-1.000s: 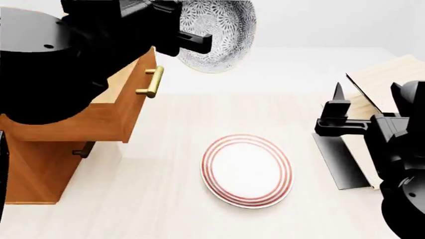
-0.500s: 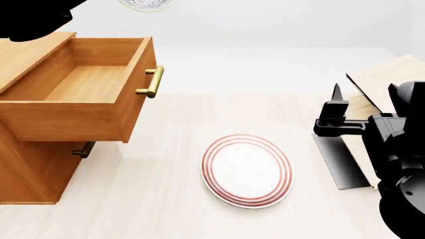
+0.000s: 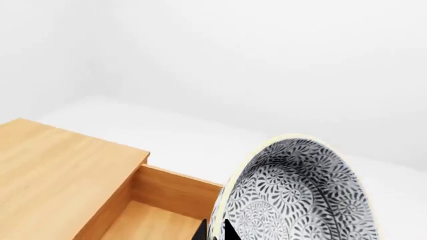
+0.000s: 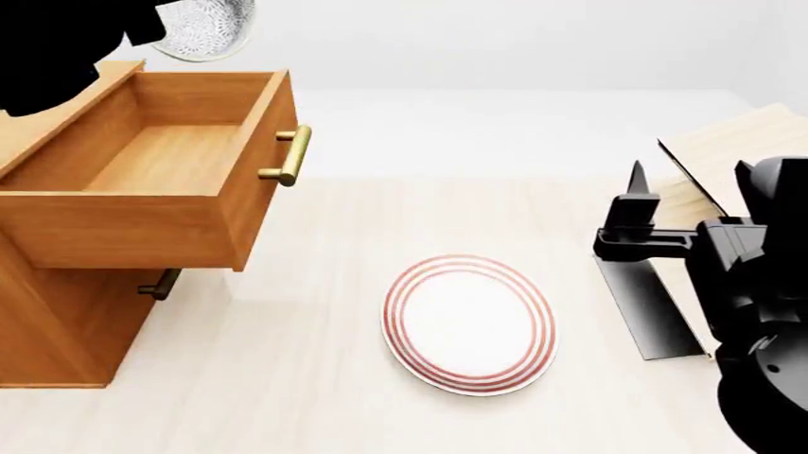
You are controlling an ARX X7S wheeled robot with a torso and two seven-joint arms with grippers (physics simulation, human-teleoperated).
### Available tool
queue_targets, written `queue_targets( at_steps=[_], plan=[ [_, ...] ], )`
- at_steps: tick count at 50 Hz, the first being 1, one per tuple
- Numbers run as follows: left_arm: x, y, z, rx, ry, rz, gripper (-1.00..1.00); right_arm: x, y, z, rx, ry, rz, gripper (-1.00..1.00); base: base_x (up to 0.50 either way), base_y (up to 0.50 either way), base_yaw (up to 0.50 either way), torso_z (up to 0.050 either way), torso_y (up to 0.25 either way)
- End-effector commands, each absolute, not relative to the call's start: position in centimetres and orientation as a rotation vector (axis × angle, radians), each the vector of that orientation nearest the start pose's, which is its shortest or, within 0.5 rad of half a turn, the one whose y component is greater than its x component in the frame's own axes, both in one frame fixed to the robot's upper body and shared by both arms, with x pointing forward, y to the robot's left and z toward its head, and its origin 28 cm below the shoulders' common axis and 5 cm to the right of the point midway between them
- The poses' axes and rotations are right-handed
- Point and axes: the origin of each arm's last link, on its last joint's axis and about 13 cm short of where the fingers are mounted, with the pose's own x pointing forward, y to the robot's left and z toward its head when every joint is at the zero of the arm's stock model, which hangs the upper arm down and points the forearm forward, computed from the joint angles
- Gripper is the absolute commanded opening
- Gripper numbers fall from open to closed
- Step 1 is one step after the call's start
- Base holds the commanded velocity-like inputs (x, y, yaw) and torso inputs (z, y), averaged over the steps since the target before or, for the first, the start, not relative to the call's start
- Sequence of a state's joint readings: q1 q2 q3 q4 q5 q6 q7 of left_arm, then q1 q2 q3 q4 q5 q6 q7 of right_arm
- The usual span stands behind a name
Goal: Open the top drawer of the cabinet and put the bowl in it.
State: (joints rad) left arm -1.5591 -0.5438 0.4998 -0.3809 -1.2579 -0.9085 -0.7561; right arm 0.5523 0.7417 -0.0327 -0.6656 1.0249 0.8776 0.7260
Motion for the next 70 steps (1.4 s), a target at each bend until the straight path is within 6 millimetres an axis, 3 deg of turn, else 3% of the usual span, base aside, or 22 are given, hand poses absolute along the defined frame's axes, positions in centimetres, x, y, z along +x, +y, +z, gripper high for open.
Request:
queue_targets(
  at_steps=[1, 28, 49, 70],
  plan=[
    [35.2, 28.4, 35.6, -0.219, 0.085, 0.276, -1.00, 22.3, -16.1, 22.6, -0.099, -0.122, -0.135, 1.00, 0.00, 0.00, 0.00, 0.000, 0.000],
    [37.7, 29.5, 32.2, -0.247, 0.181, 0.351, -1.00, 22.8, -16.0, 22.3, -0.096, -0.107, -0.134, 1.00, 0.00, 0.00, 0.00, 0.001, 0.000],
    [38.5, 30.5, 31.1, -0.313, 0.222, 0.422, -1.00, 23.0, -15.9, 22.1, -0.097, -0.100, -0.132, 1.00, 0.00, 0.00, 0.00, 0.000, 0.000],
    [40.4, 30.3, 30.2, -0.315, 0.269, 0.462, -1.00, 23.1, -16.1, 21.9, -0.098, -0.092, -0.140, 1.00, 0.00, 0.00, 0.00, 0.000, 0.000]
  ],
)
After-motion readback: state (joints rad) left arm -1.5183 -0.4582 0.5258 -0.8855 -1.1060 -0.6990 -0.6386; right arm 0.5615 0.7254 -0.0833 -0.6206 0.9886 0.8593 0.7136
